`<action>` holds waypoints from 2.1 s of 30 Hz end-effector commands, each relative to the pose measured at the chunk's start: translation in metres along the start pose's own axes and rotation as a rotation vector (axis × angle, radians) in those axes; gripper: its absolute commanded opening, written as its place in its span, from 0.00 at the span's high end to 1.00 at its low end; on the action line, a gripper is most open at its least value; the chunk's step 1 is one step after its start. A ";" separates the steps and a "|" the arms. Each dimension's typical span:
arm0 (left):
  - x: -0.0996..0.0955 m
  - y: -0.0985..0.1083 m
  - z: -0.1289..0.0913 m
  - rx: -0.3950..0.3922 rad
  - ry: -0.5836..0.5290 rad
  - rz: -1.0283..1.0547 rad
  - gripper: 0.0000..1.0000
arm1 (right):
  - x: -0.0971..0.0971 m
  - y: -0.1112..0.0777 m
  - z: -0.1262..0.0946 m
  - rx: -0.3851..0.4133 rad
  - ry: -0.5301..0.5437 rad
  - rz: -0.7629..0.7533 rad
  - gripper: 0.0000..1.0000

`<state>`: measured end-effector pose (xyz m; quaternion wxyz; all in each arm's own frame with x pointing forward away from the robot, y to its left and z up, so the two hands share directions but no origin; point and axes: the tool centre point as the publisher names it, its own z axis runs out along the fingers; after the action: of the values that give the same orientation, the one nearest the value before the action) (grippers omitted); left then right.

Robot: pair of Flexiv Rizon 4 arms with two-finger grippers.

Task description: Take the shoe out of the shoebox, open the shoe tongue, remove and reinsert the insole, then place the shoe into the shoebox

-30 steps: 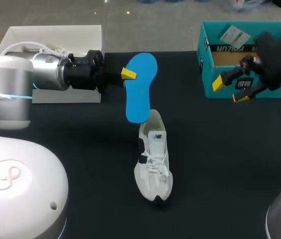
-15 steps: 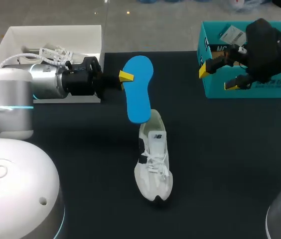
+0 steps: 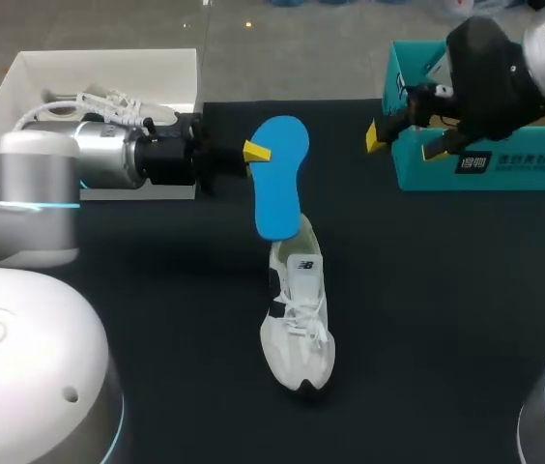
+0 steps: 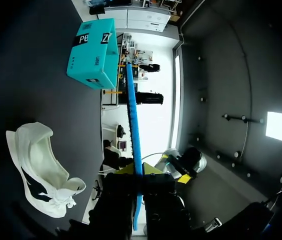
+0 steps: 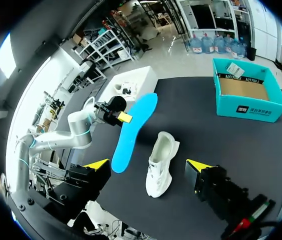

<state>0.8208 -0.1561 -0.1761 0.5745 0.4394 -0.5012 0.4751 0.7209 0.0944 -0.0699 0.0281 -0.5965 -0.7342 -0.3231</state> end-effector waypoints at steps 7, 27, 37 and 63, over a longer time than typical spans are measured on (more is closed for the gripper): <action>0.006 -0.001 0.006 -0.023 -0.007 0.018 1.00 | 0.021 0.035 0.031 0.172 -0.139 0.019 0.00; 0.009 -0.003 0.013 -0.049 0.010 0.018 1.00 | 0.046 0.043 0.048 0.321 -0.414 0.111 0.00; 0.000 -0.002 0.014 -0.032 -0.013 0.024 1.00 | 0.041 0.027 0.070 0.322 -0.496 0.298 0.00; -0.006 -0.003 0.004 -0.021 -0.044 0.009 1.00 | 0.082 0.043 0.101 0.247 -0.431 0.349 0.00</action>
<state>0.8223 -0.1597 -0.1808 0.5649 0.4418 -0.5198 0.4642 0.7656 0.2093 -0.0958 0.0012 -0.7618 -0.6408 -0.0950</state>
